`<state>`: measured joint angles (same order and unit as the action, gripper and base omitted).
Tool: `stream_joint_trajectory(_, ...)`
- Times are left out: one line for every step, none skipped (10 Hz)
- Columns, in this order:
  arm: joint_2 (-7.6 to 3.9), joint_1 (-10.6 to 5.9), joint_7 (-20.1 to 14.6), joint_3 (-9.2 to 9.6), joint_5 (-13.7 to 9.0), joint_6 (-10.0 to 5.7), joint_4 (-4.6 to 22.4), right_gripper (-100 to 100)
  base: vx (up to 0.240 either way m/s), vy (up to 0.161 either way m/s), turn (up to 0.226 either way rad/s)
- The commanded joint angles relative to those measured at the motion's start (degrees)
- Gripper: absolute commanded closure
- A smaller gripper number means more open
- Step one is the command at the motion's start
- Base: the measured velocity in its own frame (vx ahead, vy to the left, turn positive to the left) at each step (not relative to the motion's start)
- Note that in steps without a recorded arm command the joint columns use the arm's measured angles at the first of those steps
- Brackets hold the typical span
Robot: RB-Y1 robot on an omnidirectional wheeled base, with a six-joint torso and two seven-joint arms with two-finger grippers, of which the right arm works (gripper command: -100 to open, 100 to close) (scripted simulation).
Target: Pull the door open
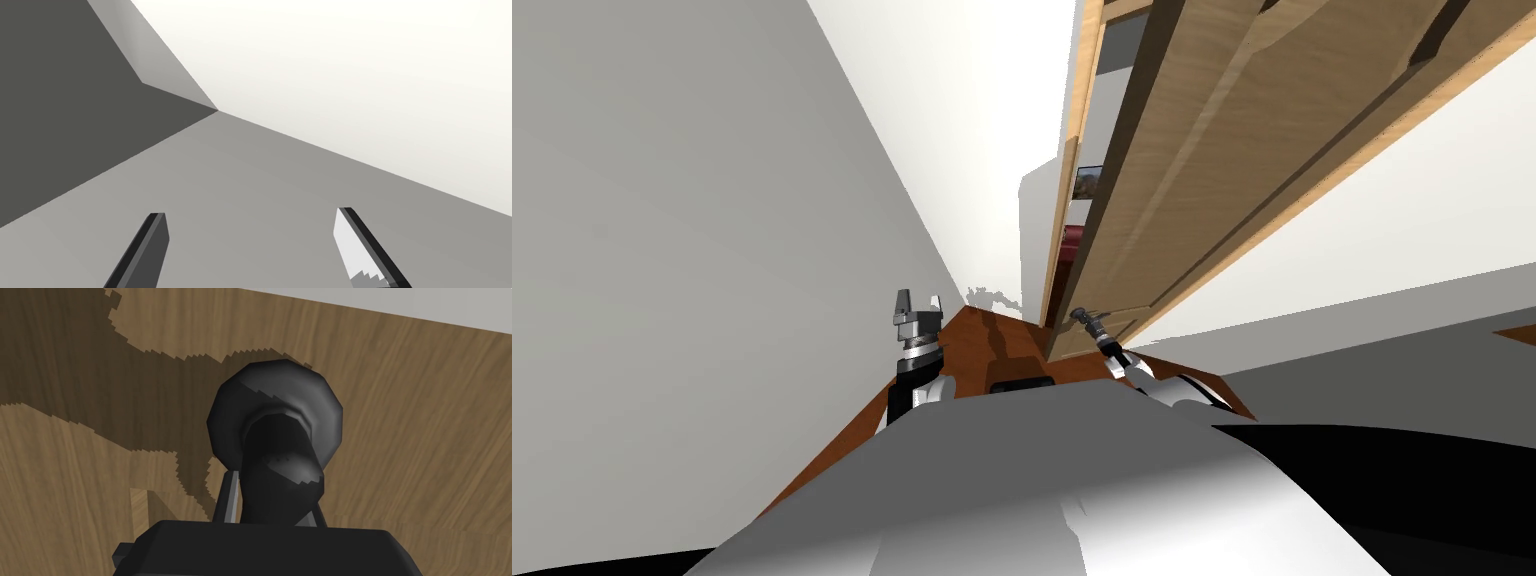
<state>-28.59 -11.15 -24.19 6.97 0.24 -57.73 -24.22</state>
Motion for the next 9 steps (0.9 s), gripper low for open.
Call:
stream_joint_trajectory(-0.86,1.03,-0.61,0.5,0.18,-1.86,0.25,100,-0.118,-0.025,0.065)
stream_joint_trajectory(-1.55,1.8,-1.29,1.0,0.35,-3.08,0.13,100,-0.138,-0.086,0.115)
stream_joint_trajectory(-1.89,2.18,-1.63,1.25,0.44,-3.69,0.07,100,-0.142,-0.081,0.121)
stream_joint_trajectory(-2.55,2.9,-2.27,1.72,0.6,-4.84,-0.03,100,-0.172,-0.062,0.119)
stream_joint_trajectory(-3.13,3.54,-2.84,2.14,0.75,-5.86,-0.13,100,-0.18,-0.097,0.11)
stream_joint_trajectory(-3.13,3.54,-2.84,2.14,0.75,-5.86,-0.13,100,-0.132,-0.074,0.042)
stream_joint_trajectory(-3.13,3.54,-2.84,2.14,0.75,-5.86,-0.13,100,-0.064,-0.025,-0.016)
stream_joint_trajectory(-3.74,4.23,-3.45,2.59,0.9,-6.95,-0.23,100,-0.087,-0.032,0.068)
stream_joint_trajectory(-3.24,4.3,-3.17,2.5,0.88,-5.97,-0.76,100,-0.048,-0.022,0.022)
